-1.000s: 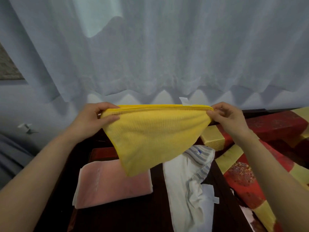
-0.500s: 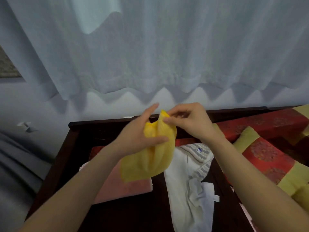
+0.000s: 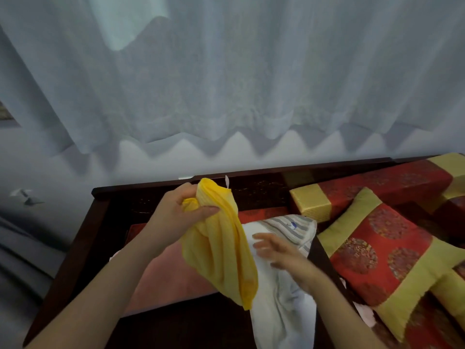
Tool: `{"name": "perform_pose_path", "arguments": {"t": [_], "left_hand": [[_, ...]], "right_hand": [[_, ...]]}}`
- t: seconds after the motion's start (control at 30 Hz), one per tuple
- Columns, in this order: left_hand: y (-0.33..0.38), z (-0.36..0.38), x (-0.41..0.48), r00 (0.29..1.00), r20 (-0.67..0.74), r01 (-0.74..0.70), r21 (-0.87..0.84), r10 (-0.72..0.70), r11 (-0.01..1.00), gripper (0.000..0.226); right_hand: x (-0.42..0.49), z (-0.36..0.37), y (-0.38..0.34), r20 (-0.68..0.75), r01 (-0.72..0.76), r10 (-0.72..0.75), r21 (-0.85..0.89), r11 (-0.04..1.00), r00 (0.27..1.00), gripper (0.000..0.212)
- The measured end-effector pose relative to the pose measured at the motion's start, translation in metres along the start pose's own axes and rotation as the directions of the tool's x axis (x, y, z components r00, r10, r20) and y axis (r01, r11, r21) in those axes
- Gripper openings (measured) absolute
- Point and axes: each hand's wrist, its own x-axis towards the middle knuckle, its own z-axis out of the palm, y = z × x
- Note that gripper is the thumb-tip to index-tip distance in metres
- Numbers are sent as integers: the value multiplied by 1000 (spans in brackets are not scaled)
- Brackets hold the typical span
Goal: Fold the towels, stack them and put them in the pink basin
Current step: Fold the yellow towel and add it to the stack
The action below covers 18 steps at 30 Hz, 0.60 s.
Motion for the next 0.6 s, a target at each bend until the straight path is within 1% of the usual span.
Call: {"name": "perform_pose_path", "arguments": {"t": [0.03,0.07,0.13,0.17,0.2,0.27,0.33,0.4,0.47,0.53,0.57,0.6], "left_hand": [[1,-1,0,999,-33,6,0,-6,1000,19],[2,-3,1,998,-67,8,-2,-8,1000,19],[4,-8,3,994,-112,-8,-21,6,1000,19],[6,-10,3,992,-125,-18,-28,15,999,19],[8,-13,3,990,-137,-29,-31,25,999,19],[11,-19,3,986,-160,-43,-40,36,998,17],[14,-24,2,983,-181,-53,-50,43,997,18],[15,-27,1,979,-196,-69,-48,58,996,18],[14,-30,-1,976,-209,-69,-42,59,997,18],[12,-33,-3,972,-226,-72,-34,63,997,18],[10,-35,-3,971,-233,-69,-34,59,997,18],[7,-38,-3,969,-240,-63,-30,54,998,18]], "right_hand": [[-2,10,9,11,-28,28,47,998,1000,39],[-4,21,16,-18,-27,30,118,993,999,48],[-3,42,26,-147,12,23,235,972,989,59],[-1,52,30,-191,20,35,279,960,981,57],[1,62,32,-217,7,66,322,947,974,49],[11,76,33,-242,-74,177,381,922,954,28],[22,82,30,-268,-145,270,409,901,925,21],[33,82,25,-280,-167,307,430,887,910,24],[40,81,20,-244,-210,340,437,875,908,27],[47,84,14,-198,-262,366,410,874,909,20],[49,85,12,-193,-282,360,341,897,913,14],[51,86,11,-204,-286,329,212,934,922,10]]}}
